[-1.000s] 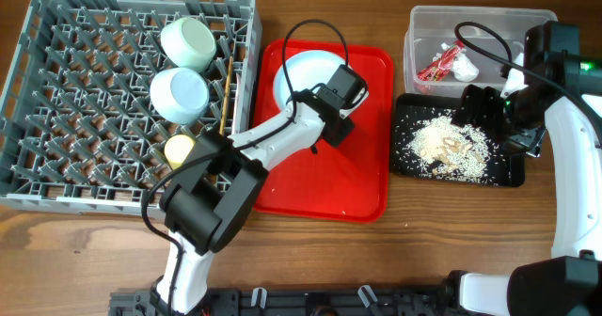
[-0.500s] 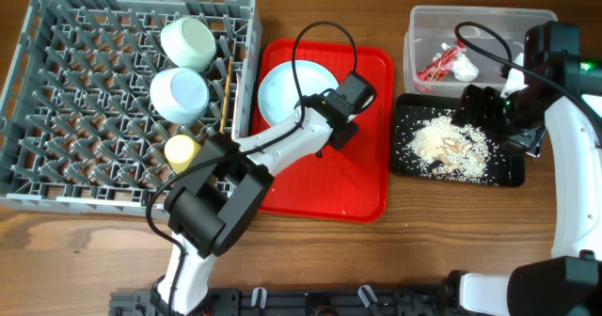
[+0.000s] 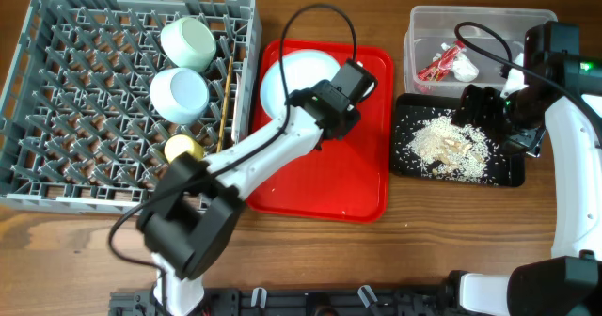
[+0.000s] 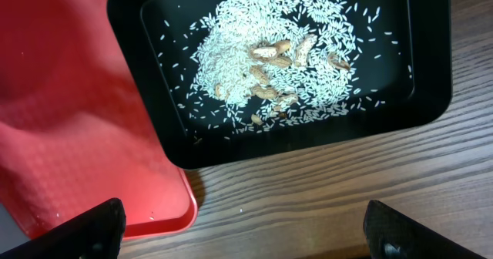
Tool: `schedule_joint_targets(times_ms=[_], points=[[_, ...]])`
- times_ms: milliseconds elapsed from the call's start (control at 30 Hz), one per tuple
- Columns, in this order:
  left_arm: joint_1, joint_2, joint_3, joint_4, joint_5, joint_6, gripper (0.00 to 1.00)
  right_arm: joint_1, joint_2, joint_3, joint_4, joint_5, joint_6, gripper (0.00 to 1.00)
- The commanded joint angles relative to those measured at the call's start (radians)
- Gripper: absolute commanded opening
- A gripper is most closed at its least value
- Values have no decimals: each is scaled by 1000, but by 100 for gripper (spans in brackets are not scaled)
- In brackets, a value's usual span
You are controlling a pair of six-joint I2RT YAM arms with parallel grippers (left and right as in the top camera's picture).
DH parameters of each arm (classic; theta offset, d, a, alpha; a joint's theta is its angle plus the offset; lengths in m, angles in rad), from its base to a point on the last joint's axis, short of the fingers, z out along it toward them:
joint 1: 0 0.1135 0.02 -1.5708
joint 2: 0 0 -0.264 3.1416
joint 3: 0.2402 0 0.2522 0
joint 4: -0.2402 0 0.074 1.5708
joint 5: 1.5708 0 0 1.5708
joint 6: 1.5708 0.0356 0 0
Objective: Sort waste into correct bins and load items into the dishwasher rack
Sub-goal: 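Grip the plate rim with the left gripper and tilt it up, then stand the plate upright in the rack's right slots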
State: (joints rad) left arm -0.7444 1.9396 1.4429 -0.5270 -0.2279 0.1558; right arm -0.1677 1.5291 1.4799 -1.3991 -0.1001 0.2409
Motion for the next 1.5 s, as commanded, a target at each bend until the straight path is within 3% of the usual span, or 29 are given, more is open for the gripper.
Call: schedule_joint_targets(times_ms=[0,267,433,600,800,1000,1267,1467], points=[[0,-80,13,-1,-18,-5,4,-3,-15,20,-1,-4,-6,100],[23,-200,16,3,-35,-11,4,-3,-15,20,-1,-4,-6,100],[100,-293,16,8,-8,-90,4,-3,-15,20,0,-4,-6,100],[227,-366,16,12,209,-152,4,-3,-15,20,-1,-4,-6,100],[441,-380,16,15,633,-285,4,-3,-15,20,-1,-4,-6,100],[609,-349,16,32,956,-354,4,-3,-15,20,-1,-4,-6,100],[718,-277,16,38,1085,-457,4,-3,-15,20,-1,-4,-4,100],[744,-206,16,38,1047,-460,4,-3,-15,20,0,-4,-5,100]])
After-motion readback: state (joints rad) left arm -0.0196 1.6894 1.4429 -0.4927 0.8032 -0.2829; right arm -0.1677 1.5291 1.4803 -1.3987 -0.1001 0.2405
